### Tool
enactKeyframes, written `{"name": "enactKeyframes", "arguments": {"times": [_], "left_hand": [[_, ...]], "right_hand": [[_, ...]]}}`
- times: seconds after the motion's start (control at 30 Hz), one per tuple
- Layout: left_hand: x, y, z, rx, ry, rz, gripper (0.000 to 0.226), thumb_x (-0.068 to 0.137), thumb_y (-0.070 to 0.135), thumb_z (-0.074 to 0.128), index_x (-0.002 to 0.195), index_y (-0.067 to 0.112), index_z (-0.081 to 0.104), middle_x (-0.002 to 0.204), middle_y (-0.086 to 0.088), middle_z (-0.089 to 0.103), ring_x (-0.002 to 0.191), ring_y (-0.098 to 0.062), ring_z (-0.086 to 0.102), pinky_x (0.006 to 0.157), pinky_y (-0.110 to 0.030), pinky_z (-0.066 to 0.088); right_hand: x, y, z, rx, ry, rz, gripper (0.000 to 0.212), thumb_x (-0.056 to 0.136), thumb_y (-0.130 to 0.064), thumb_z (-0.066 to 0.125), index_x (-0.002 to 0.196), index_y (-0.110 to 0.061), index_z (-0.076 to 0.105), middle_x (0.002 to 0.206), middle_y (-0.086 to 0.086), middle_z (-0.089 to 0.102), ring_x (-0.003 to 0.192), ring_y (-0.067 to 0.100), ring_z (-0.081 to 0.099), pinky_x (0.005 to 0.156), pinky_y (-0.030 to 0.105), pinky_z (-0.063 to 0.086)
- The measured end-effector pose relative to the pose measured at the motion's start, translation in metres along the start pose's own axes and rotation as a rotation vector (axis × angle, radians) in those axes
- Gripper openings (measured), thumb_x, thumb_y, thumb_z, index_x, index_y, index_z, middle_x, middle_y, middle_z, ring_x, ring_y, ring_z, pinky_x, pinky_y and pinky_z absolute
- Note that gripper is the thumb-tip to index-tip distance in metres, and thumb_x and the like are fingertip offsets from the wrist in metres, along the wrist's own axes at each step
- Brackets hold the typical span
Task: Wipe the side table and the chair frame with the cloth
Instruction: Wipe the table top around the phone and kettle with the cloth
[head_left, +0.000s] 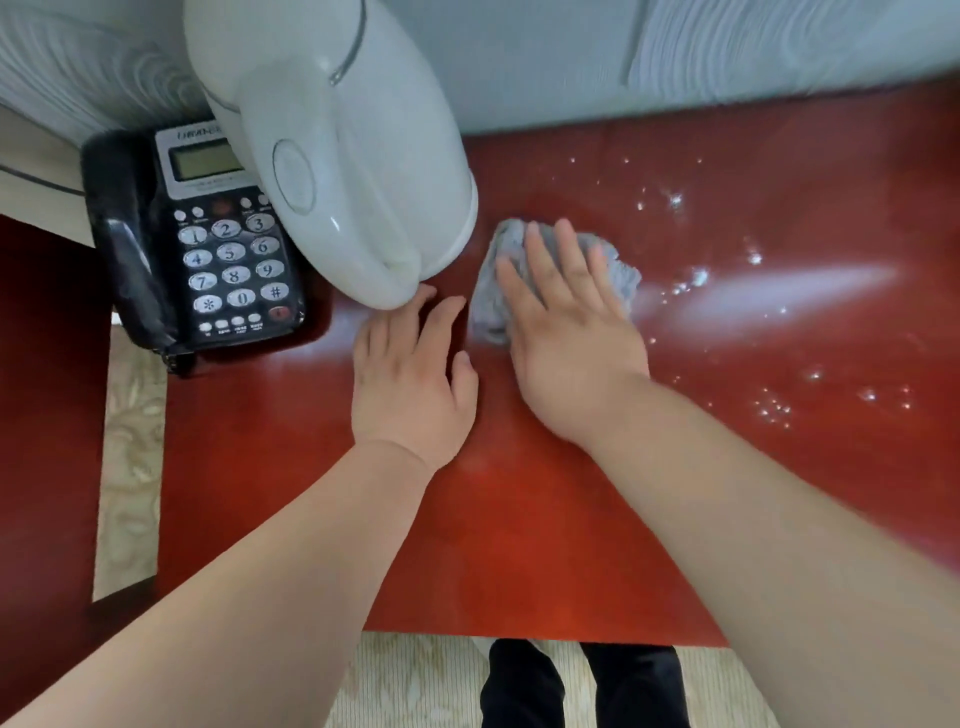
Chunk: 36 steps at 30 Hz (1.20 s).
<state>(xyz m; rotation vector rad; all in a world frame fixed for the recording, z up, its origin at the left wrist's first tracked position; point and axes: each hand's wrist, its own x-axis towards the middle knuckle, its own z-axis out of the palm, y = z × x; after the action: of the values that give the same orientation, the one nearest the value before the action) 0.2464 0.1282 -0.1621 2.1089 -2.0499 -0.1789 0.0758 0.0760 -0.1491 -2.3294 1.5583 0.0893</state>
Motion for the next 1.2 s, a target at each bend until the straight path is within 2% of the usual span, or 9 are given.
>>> {"name": "enactKeyframes", "arguments": {"times": [0.07, 0.17, 0.33, 0.47, 0.67, 0.8, 0.93, 1.07, 1.2], "left_hand": [[0.004, 0.001, 0.0, -0.009, -0.009, -0.027, 0.055, 0.089, 0.027, 0.055, 0.143, 0.019, 0.059, 0.147, -0.008, 0.054, 0.131, -0.036, 0.051, 0.115, -0.053, 0.037], [0.003, 0.002, -0.001, -0.001, -0.053, -0.057, 0.056, 0.088, 0.027, 0.052, 0.144, 0.022, 0.057, 0.15, -0.006, 0.051, 0.135, -0.033, 0.048, 0.116, -0.053, 0.036], [0.004, 0.002, -0.002, 0.032, -0.078, -0.069, 0.055, 0.091, 0.032, 0.049, 0.145, 0.022, 0.056, 0.15, -0.006, 0.051, 0.136, -0.034, 0.047, 0.117, -0.053, 0.035], [0.004, 0.003, -0.003, 0.033, -0.098, -0.085, 0.055, 0.093, 0.034, 0.048, 0.147, 0.025, 0.053, 0.151, -0.004, 0.049, 0.139, -0.032, 0.044, 0.12, -0.051, 0.032], [0.004, 0.002, -0.002, 0.043, -0.057, -0.06, 0.055, 0.091, 0.032, 0.053, 0.144, 0.019, 0.058, 0.15, -0.009, 0.052, 0.141, -0.036, 0.044, 0.119, -0.051, 0.033], [0.004, 0.003, -0.003, 0.039, -0.069, -0.07, 0.055, 0.092, 0.034, 0.051, 0.145, 0.021, 0.055, 0.152, -0.009, 0.052, 0.144, -0.036, 0.042, 0.122, -0.049, 0.027], [0.005, 0.004, -0.005, 0.064, -0.111, -0.098, 0.057, 0.091, 0.036, 0.052, 0.147, 0.024, 0.054, 0.149, -0.01, 0.053, 0.143, -0.035, 0.039, 0.123, -0.05, 0.027], [0.006, 0.005, -0.006, 0.05, -0.142, -0.115, 0.058, 0.092, 0.038, 0.051, 0.149, 0.027, 0.053, 0.15, -0.009, 0.051, 0.142, -0.035, 0.04, 0.124, -0.051, 0.026], [0.005, 0.004, -0.006, 0.048, -0.127, -0.105, 0.058, 0.091, 0.036, 0.053, 0.148, 0.025, 0.055, 0.146, -0.012, 0.054, 0.138, -0.037, 0.044, 0.122, -0.052, 0.029]], "right_hand": [[-0.035, -0.016, 0.01, 0.005, -0.02, -0.065, 0.064, 0.104, -0.031, 0.032, 0.164, -0.013, 0.017, 0.173, 0.012, 0.0, 0.158, 0.03, -0.012, 0.129, 0.048, -0.005], [-0.049, -0.014, 0.011, 0.021, -0.055, -0.129, 0.065, 0.106, -0.044, 0.023, 0.164, -0.015, 0.017, 0.173, 0.008, 0.001, 0.159, 0.024, -0.009, 0.13, 0.046, 0.002], [0.048, 0.019, -0.016, -0.039, -0.014, -0.079, 0.069, 0.105, -0.049, 0.013, 0.165, -0.016, 0.011, 0.173, 0.008, 0.002, 0.159, 0.027, -0.004, 0.129, 0.044, -0.002], [0.096, 0.032, -0.032, -0.038, -0.044, 0.011, 0.065, 0.108, -0.047, 0.018, 0.165, -0.019, 0.006, 0.173, 0.006, -0.004, 0.159, 0.027, -0.01, 0.128, 0.044, -0.008], [0.014, 0.004, -0.006, 0.024, 0.038, -0.107, 0.06, 0.106, -0.04, 0.028, 0.16, -0.015, 0.033, 0.17, 0.009, 0.02, 0.158, 0.032, 0.011, 0.129, 0.048, 0.007], [-0.006, 0.0, -0.003, 0.044, -0.023, -0.13, 0.063, 0.107, -0.045, 0.027, 0.163, -0.016, 0.026, 0.173, 0.005, 0.011, 0.16, 0.025, 0.0, 0.13, 0.044, 0.001], [0.054, 0.01, -0.014, -0.017, 0.015, -0.081, 0.069, 0.103, -0.047, 0.025, 0.163, -0.013, 0.022, 0.172, 0.01, 0.014, 0.159, 0.03, 0.005, 0.129, 0.046, 0.004], [0.109, 0.024, -0.03, -0.034, -0.006, -0.036, 0.067, 0.105, -0.043, 0.026, 0.165, -0.015, 0.014, 0.173, 0.009, 0.006, 0.159, 0.029, -0.001, 0.129, 0.045, -0.003], [0.09, 0.022, -0.023, 0.021, 0.025, 0.009, 0.064, 0.105, -0.037, 0.03, 0.164, -0.015, 0.019, 0.172, 0.009, 0.01, 0.159, 0.03, 0.002, 0.129, 0.045, -0.004]]}}
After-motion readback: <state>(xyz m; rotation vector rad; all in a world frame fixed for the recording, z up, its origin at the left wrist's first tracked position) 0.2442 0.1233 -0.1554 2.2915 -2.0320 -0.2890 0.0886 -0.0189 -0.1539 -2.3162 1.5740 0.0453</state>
